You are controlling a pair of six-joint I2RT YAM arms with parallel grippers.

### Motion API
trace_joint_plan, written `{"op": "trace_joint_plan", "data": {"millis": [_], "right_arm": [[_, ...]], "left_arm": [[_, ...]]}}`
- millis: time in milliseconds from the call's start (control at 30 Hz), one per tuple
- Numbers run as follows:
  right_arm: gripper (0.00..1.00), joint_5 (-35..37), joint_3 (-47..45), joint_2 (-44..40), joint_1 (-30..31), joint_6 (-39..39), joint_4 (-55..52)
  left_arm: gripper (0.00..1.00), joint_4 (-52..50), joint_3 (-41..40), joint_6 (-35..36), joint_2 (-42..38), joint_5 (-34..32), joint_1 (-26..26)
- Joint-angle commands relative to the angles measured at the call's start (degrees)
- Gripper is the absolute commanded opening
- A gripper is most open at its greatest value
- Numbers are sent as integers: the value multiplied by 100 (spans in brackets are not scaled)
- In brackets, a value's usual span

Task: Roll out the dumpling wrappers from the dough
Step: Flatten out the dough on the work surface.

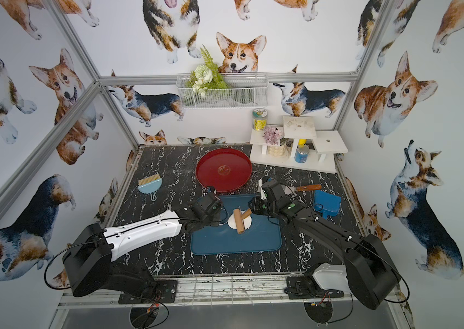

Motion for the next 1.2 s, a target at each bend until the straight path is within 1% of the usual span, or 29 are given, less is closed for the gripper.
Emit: {"op": "trace_joint_plan", "data": {"millis": [0,133,367,467,733,800,933,1033,1100,1167], "right_arm": [[0,-19,3,-10,7,-33,32],[0,-256,28,130,50,121,243],[0,-300,126,393,220,240,418],[0,-283,162,443,230,249,416],[0,-279,222,617,256,235,398],[0,-156,235,585,259,166,311],[0,231,294,448,132,-170,-132],[0,256,183,276,-170,-386,-399],[0,295,66,126,-354,-548,-528],[0,412,8,12,-413,-704,-655]], "left_arm": [[0,32,-83,-46,-218,-170,89],[0,16,-206,-13,-481,-171,245],[0,24,-443,-4,-837,-176,462],[0,6,-532,59,-966,-156,652],[0,165,-836,380,-1303,38,1457],[0,216,-908,462,-1350,105,1680],[0,346,-1164,599,-1470,236,2043],[0,376,-1187,679,-1527,330,2253],[0,367,-1170,720,-1578,343,2310],[0,375,-1167,728,-1637,370,2346]]}}
